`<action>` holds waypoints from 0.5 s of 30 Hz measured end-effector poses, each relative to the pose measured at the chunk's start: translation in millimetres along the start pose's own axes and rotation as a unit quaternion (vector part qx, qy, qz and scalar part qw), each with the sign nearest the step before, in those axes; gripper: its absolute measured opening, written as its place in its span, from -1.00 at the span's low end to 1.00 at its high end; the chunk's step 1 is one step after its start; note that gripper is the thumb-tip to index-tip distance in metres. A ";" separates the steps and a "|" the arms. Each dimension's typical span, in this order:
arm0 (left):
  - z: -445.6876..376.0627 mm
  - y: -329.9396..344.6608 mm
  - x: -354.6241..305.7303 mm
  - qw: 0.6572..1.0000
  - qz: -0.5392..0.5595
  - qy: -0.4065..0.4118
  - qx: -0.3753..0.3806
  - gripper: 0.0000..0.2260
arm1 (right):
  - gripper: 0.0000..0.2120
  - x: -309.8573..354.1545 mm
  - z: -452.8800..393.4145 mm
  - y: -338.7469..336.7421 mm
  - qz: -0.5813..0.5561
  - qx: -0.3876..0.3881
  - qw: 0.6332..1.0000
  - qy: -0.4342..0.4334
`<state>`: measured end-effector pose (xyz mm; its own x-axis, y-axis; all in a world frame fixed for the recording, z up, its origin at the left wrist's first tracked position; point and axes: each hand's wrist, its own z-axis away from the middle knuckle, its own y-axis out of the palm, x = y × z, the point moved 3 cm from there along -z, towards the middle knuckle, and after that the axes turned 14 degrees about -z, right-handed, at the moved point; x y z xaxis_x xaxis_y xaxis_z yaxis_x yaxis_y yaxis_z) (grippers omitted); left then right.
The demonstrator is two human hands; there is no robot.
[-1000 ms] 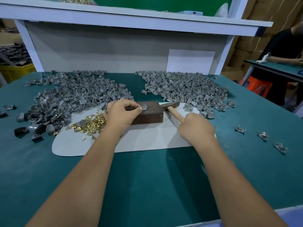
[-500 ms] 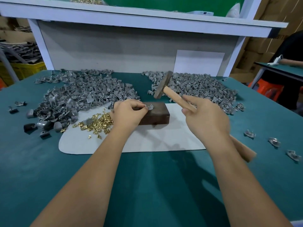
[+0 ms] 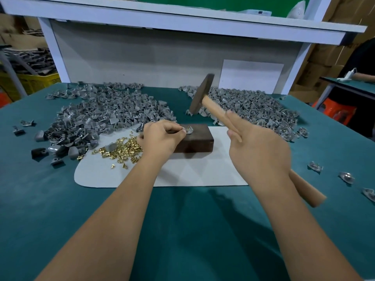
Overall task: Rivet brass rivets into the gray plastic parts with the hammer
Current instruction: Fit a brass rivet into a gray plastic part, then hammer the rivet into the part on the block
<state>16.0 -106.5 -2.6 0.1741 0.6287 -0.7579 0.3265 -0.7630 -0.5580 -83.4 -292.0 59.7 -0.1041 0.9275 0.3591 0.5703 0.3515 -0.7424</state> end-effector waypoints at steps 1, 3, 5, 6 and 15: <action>0.5 -1.2 -0.8 1.000 -0.016 -0.004 -0.007 -0.73 | -0.65 0.7 1.7 2.7 0.014 0.025 1.000 -0.008; 1.4 -4.5 -2.3 0.998 -0.055 -0.014 -0.019 -0.75 | -0.68 0.5 1.5 3.9 0.018 0.054 0.998 -0.006; 2.3 -4.1 -2.3 0.999 -0.048 -0.022 -0.008 -0.74 | -0.65 0.3 0.4 1.3 0.000 0.029 1.000 0.009; 2.7 -3.6 -2.7 0.999 -0.037 -0.027 0.001 -0.74 | -0.63 1.2 0.5 0.9 -0.005 0.013 1.000 0.012; 3.3 -4.4 -3.5 0.999 -0.016 -0.032 0.016 -0.79 | -0.62 1.3 -0.7 0.2 0.006 0.010 1.000 0.002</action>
<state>11.0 -105.9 1.4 0.1045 0.6427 -0.7589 0.3006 -0.7478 -0.5919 -82.8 -290.8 60.4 -0.0943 0.9313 0.3517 0.5550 0.3425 -0.7581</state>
